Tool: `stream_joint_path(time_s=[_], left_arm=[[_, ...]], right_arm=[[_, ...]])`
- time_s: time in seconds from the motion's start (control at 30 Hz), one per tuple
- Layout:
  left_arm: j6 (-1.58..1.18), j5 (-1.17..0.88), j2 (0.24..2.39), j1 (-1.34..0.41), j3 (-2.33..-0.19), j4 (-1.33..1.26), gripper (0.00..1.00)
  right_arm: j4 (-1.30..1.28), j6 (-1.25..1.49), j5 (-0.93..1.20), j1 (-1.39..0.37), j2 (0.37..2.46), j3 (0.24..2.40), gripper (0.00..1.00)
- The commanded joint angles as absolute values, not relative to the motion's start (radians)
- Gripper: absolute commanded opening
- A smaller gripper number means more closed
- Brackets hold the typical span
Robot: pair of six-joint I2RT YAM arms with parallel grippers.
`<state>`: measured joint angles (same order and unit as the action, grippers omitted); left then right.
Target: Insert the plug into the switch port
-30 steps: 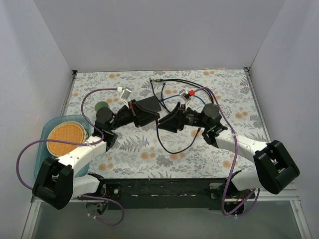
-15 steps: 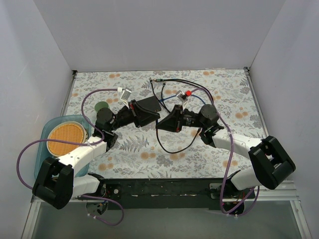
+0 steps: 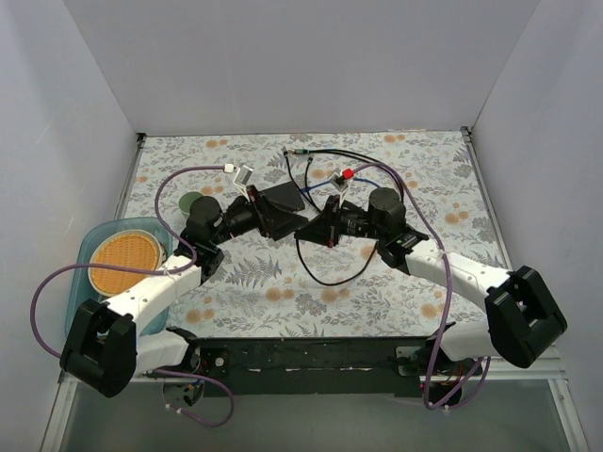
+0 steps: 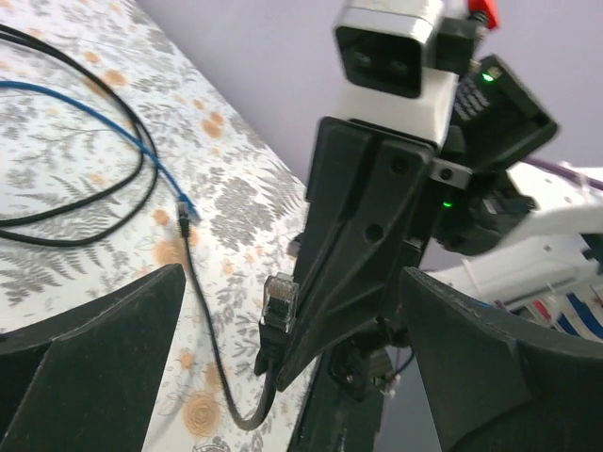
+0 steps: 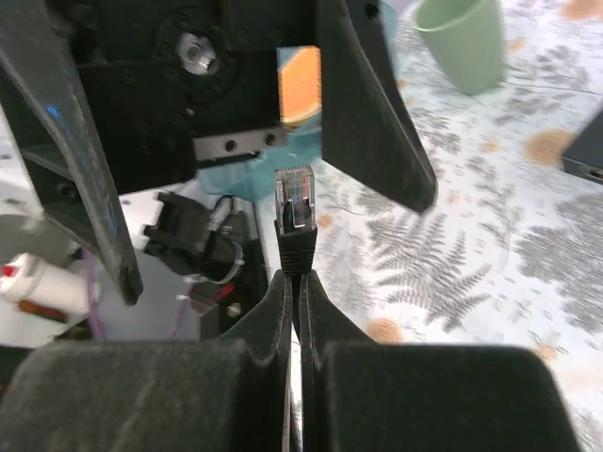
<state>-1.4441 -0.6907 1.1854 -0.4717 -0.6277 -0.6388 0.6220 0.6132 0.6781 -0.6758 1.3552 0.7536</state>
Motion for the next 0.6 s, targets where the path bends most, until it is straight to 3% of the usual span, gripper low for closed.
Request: stream_joint_path(time_s=[0.0,0.23,0.57], left_arm=[[-1.342,-0.534,1.120,-0.472,-0.690,-0.447,0.98],[-1.296,-0.460,1.127,-0.472,-0.713,-0.351,0.98],[-1.221,-0.328,1.173,-0.472,-0.779,-0.219,0.98]], right_arm=[[0.228,0.370,0.479,-0.690,1.270,0.853,0.01],[-0.111,0.215,0.180,-0.732,1.244,0.945,0.01],[-0.319,0.129,-0.380,-0.879,1.318,1.031,0.01]])
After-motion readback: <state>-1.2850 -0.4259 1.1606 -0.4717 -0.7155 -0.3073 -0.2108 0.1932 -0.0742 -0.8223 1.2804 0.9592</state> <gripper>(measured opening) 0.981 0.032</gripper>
